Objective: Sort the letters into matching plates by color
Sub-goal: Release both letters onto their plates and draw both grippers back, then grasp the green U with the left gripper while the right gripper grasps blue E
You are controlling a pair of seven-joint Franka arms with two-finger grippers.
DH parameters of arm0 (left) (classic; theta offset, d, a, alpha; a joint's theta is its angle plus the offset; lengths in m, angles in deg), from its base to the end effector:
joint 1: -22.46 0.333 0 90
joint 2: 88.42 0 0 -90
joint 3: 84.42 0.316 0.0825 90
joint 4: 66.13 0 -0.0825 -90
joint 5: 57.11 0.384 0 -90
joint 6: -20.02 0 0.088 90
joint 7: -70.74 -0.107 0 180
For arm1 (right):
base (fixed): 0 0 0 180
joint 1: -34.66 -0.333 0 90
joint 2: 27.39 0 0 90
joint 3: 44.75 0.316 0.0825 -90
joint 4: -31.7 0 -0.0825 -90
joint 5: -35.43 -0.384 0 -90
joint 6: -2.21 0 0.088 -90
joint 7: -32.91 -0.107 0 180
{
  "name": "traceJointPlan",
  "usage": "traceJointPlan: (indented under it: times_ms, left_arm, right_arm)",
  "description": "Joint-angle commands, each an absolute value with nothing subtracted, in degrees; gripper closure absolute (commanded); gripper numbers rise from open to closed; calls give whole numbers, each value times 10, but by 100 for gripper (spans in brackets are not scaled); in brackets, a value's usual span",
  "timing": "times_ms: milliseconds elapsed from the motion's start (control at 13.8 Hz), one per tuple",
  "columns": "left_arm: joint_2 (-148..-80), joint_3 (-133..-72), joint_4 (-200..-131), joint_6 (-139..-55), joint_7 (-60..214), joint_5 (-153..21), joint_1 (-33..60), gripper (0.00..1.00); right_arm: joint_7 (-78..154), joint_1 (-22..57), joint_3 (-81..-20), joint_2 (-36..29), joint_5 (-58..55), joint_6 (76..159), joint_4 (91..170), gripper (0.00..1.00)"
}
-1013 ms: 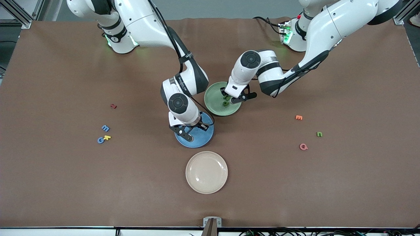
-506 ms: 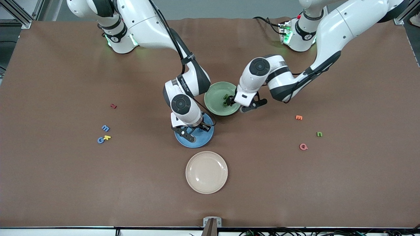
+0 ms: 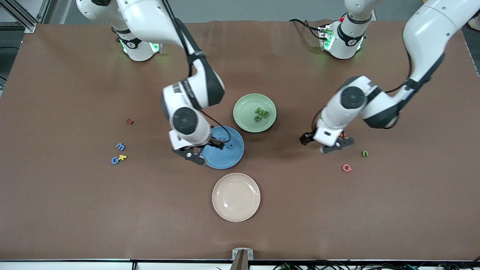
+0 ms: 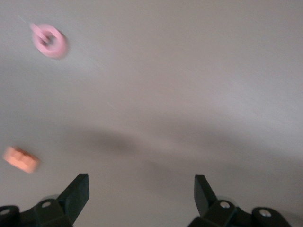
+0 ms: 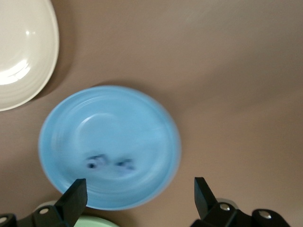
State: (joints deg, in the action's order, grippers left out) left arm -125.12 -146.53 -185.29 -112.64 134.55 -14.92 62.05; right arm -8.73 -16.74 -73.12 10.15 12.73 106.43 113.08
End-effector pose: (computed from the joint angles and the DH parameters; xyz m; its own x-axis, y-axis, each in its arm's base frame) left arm 0.5459 -0.1957 0.2642 0.9576 0.2879 0.0137 0.2867 -0.9564 0.0565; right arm 0.5975 0.3579 0.3322 0.9063 -0.3846 -0.1752 -0.3788 -0.9231 0.0668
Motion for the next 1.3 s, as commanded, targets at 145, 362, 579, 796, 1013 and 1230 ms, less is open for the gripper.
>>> traceJointPlan:
  times_ms: [145,362,579,796,1013,1230]
  left_arm:
    - [-1252,-1472,-1875,-1122,1215,-142,726,10]
    - [-1253,-1433,-1877,-1123,1100,-141,756,15]
    - [-1261,-1400,-1874,-1130,1068,-105,756,19]
    - [-1274,-1388,-1876,-1131,1067,-92,755,22]
    - [-1280,-1378,-1874,-1131,1065,-66,755,26]
    - [-1286,-1363,-1874,-1146,1065,-54,755,29]
  right_arm:
    - [175,-162,-844,4,135,1033,1249,0]
    - [309,-165,-922,3,146,1040,1294,0]
    - [426,-162,-976,3,146,1090,1343,0]
    - [505,-162,-1000,3,146,1185,1414,0]
    - [519,-163,-999,-4,143,1277,1487,0]
    - [529,-160,-999,0,128,1287,1501,0]
